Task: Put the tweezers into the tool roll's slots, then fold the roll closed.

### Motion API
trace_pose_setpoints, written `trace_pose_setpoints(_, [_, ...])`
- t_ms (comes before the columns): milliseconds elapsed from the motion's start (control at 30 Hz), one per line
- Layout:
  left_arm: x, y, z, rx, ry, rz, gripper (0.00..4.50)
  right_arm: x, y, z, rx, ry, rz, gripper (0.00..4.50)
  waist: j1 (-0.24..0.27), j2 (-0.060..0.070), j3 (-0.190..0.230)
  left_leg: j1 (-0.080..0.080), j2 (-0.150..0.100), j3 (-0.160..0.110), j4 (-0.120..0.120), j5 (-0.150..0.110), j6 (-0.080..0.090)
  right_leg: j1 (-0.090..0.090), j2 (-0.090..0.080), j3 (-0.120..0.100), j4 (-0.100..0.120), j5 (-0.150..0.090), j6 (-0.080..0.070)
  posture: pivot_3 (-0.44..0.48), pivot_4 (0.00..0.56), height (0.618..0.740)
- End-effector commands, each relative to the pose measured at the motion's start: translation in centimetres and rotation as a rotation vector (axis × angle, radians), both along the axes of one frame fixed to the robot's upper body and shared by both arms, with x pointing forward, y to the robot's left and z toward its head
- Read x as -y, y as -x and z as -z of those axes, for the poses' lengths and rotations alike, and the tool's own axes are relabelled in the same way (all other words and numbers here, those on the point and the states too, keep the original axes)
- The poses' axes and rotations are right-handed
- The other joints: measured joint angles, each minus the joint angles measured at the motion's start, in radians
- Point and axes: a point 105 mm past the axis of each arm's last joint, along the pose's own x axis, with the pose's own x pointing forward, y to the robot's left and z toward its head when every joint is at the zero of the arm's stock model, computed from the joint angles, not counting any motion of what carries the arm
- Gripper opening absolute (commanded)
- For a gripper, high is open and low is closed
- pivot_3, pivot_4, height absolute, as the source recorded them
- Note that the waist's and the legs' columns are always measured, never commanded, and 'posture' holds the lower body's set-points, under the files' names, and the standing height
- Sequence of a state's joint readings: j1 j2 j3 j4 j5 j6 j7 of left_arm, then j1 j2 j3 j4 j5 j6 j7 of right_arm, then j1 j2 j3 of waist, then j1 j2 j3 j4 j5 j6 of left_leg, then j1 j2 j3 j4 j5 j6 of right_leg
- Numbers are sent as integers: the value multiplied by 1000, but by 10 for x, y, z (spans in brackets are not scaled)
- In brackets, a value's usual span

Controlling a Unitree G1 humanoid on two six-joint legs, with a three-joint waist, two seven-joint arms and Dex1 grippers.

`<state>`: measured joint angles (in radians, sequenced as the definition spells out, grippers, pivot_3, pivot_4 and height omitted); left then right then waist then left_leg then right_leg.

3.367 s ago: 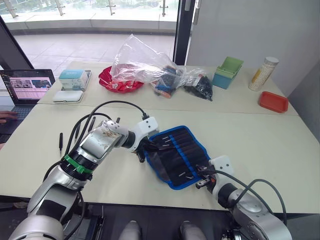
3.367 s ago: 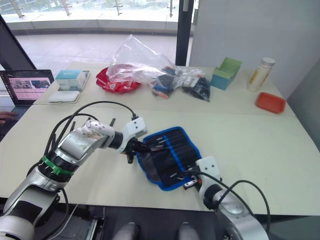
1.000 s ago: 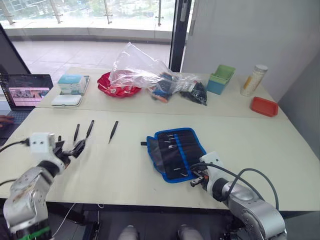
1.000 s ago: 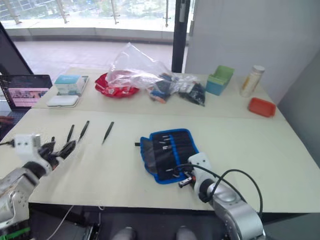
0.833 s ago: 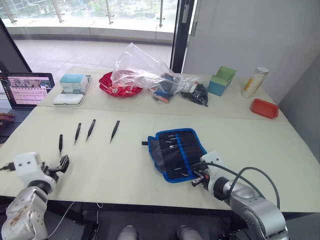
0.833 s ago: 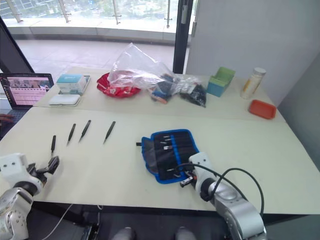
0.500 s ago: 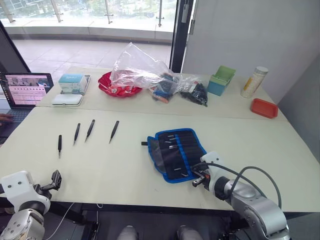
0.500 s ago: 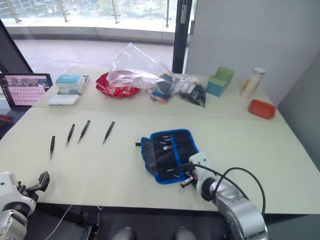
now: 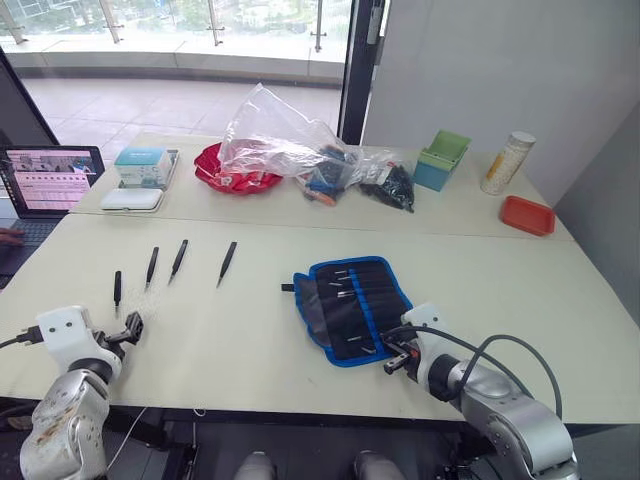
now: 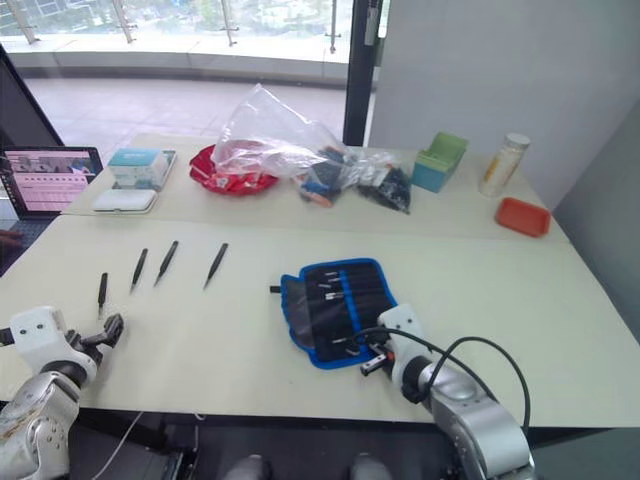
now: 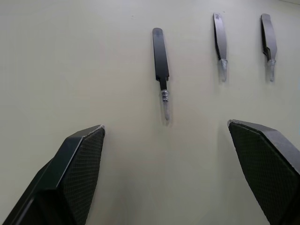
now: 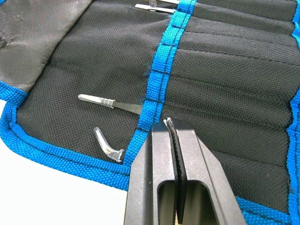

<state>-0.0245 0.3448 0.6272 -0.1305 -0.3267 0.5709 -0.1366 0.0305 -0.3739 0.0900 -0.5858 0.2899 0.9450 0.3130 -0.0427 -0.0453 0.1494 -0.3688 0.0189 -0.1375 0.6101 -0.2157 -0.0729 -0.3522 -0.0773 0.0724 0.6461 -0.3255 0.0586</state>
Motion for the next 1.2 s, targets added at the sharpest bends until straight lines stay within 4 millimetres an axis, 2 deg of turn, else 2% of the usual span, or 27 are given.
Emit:
trace_pose_setpoints(33, [-6,-10,16,-61,-17,-13,4437,14,7,30,-123,55,74,0,1,1,0,0,0,0,0,0,0,0,0,0,0,0,0,0,150,740])
trace_pose_setpoints(133, [-3,-23,24,-96,-33,19,4437,14,5,27,-117,53,75,0,3,6,0,1,0,0,0,0,0,0,0,0,0,-1,2,0,150,740])
trace_pose_setpoints(167, [-2,-25,25,-95,-26,24,4181,14,5,27,-116,53,76,0,3,8,-1,1,0,0,0,1,-1,0,0,0,0,-3,5,0,150,740])
trace_pose_setpoints(367, [11,-36,27,-75,9,75,2276,15,4,27,-110,55,84,0,6,13,-3,1,-1,0,0,1,-1,0,-1,0,0,-3,7,0,150,740])
trace_pose_setpoints(600, [12,-43,23,-48,23,81,27,15,3,26,-106,53,89,0,17,13,-3,0,-1,0,0,1,-2,0,-1,0,0,-4,7,0,150,740])
trace_pose_setpoints(800, [2,-46,10,-7,8,59,27,14,2,27,-105,50,91,0,20,13,-3,0,-1,0,0,2,-3,0,-1,0,0,-4,8,0,150,740])
trace_pose_setpoints(900, [-4,-49,-17,99,-50,37,27,13,3,28,-106,49,92,0,19,11,-1,0,-1,0,0,2,-3,0,-1,0,0,-4,8,0,150,740])
trace_pose_setpoints(967, [6,-54,-56,253,-127,97,27,13,3,30,-109,50,94,0,17,3,0,0,0,0,-2,3,-4,0,-1,0,0,-3,7,0,150,740])
trace_pose_setpoints(1033, [19,-58,-79,339,-161,165,27,14,4,30,-110,50,95,0,15,-3,1,-5,1,0,-3,4,-6,-1,1,-1,0,-2,5,0,150,740])
trace_pose_setpoints(1133, [84,-75,-111,404,-180,486,27,13,4,31,-114,51,95,0,14,-4,1,-5,1,0,-3,4,-6,-1,0,-1,0,1,0,0,150,740])
trace_pose_setpoints(1200, [124,-80,-123,406,-136,686,27,13,4,31,-117,50,94,0,14,-4,1,-5,1,0,-3,4,-6,-1,1,-1,0,1,0,0,150,740])
